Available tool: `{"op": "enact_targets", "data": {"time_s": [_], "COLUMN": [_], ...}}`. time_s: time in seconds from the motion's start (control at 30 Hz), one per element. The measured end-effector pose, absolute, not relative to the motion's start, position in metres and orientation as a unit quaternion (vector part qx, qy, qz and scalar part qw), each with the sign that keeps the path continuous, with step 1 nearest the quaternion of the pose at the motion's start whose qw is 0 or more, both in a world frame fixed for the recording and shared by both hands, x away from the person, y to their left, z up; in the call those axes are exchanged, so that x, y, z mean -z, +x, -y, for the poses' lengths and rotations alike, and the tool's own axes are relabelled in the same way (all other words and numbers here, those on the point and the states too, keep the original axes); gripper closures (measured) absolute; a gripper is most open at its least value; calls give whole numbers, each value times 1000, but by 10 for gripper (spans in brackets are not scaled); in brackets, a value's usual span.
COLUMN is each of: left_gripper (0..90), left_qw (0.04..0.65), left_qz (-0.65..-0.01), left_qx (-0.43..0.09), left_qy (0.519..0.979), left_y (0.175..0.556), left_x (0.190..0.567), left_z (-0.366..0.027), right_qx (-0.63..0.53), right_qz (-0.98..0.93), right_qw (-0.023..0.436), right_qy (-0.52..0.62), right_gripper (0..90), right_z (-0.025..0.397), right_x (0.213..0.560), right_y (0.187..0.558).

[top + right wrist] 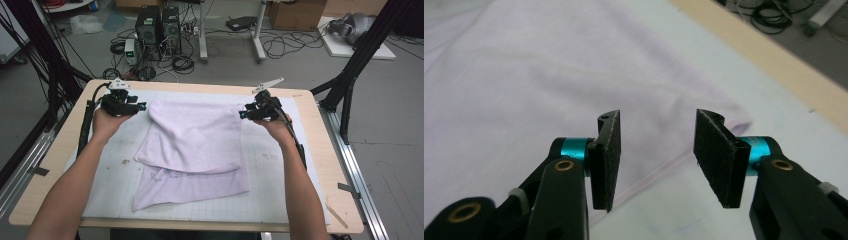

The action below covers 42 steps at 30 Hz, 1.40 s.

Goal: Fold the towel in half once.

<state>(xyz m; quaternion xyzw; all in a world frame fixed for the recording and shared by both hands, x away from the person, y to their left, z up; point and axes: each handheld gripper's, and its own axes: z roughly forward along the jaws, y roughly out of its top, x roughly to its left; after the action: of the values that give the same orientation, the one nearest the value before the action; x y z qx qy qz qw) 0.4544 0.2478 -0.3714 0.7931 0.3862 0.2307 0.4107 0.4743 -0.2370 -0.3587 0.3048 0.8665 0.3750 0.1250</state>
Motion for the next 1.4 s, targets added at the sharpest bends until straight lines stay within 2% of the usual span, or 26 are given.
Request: {"op": "enact_targets", "data": {"time_s": [0.1, 0.17, 0.27, 0.57, 0.63, 0.7, 0.87, 1.07, 1.1, 1.17, 1.2, 1.23, 1.3, 1.33, 1.4], "left_gripper": [527, 520, 521, 523, 523, 522, 521, 525, 545, 575, 601, 671, 832, 869, 879], "left_qw": [423, 435, 435, 442, 441, 441, 442, 442, 433, 421, 425, 427, 423, 419, 413], "left_qz": [-369, -352, -324, -299, -296, -287, -262, -233, -226, -215, -207, -201, -197, -196, -197], "left_qx": [-220, -216, -217, -187, -178, -172, -157, -108, -97, -81, -96, -90, -90, -89, -95], "left_qy": [798, 800, 812, 825, 829, 833, 843, 859, 867, 877, 876, 877, 880, 882, 884], "left_y": [433, 414, 389, 326, 313, 299, 271, 255, 255, 254, 252, 253, 253, 254, 255], "left_x": [381, 385, 391, 418, 423, 426, 429, 436, 439, 447, 448, 448, 447, 446, 443], "left_z": [-249, -247, -243, -249, -251, -252, -247, -238, -236, -230, -229, -228, -227, -227, -227], "right_qx": [-364, -375, -397, -411, -401, -415, -412, -399, -392, -391, -395, -394, -392, -391, -396], "right_qz": [-879, -879, -877, -882, -890, -887, -890, -898, -902, -902, -902, -903, -905, -905, -904], "right_qw": [89, 104, 102, 91, 70, 82, 66, 40, 39, 49, 41, 28, 30, 28, 17], "right_qy": [296, 275, 251, 209, 203, 187, 181, 180, 177, 174, 173, 168, 162, 163, 161], "right_gripper": [499, 514, 519, 541, 550, 567, 576, 592, 606, 694, 788, 869, 885, 889, 893], "right_z": [234, 231, 227, 230, 228, 229, 235, 240, 238, 237, 237, 237, 237, 237, 240], "right_x": [366, 368, 371, 397, 401, 406, 422, 442, 444, 444, 444, 444, 443, 443, 441], "right_y": [457, 438, 410, 346, 335, 321, 299, 290, 290, 289, 289, 289, 288, 287, 286]}}
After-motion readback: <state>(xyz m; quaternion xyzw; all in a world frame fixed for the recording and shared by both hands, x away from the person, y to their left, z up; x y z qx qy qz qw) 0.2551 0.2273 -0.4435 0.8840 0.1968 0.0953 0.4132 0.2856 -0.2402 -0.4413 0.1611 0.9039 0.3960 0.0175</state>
